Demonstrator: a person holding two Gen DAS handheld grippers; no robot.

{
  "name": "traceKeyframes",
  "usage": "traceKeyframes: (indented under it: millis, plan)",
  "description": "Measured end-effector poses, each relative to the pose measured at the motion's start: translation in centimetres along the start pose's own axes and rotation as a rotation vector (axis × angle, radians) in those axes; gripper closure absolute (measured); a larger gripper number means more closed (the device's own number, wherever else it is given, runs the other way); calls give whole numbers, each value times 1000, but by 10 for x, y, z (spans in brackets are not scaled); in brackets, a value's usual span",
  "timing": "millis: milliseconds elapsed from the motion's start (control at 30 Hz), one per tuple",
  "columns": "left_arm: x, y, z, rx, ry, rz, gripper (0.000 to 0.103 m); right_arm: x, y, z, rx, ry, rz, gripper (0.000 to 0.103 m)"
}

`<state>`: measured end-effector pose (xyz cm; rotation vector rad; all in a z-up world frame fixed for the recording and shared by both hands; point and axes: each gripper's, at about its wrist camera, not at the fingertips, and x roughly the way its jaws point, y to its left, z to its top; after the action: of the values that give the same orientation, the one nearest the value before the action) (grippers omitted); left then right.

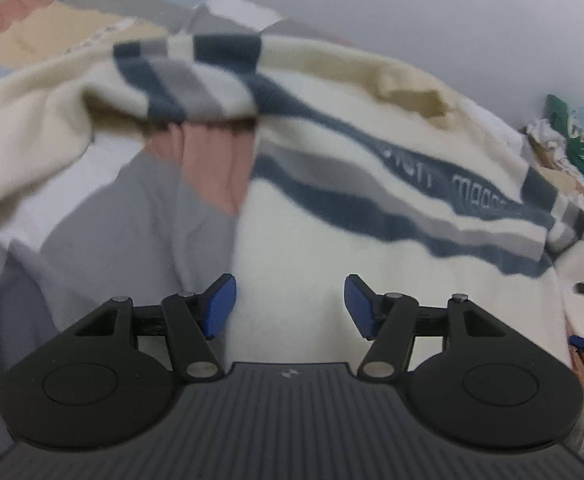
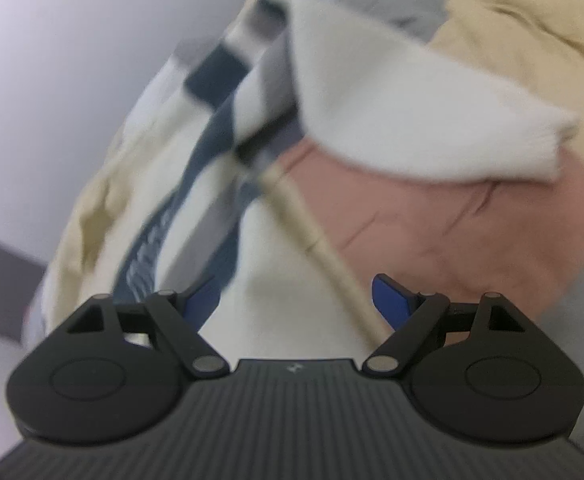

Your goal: Fold large clothes

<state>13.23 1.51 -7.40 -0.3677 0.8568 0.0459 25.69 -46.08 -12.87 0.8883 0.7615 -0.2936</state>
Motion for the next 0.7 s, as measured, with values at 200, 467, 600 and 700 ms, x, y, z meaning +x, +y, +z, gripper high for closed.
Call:
traceKeyframes:
  millis: [200, 467, 600, 700]
  plan:
    - [3, 24, -9, -113, 28, 52, 38, -23, -52, 32, 257, -134, 16, 19]
    - [-3, 31, -21, -209, 74, 43, 38, -31, -126, 35, 660, -196, -1, 18]
    - [-5, 34, -29, -256, 111, 13, 38, -33, -127, 40, 638, -204, -4, 18]
    - [-5, 31, -31, -251, 113, -1, 60, -31, -128, 41, 629, -210, -1, 18]
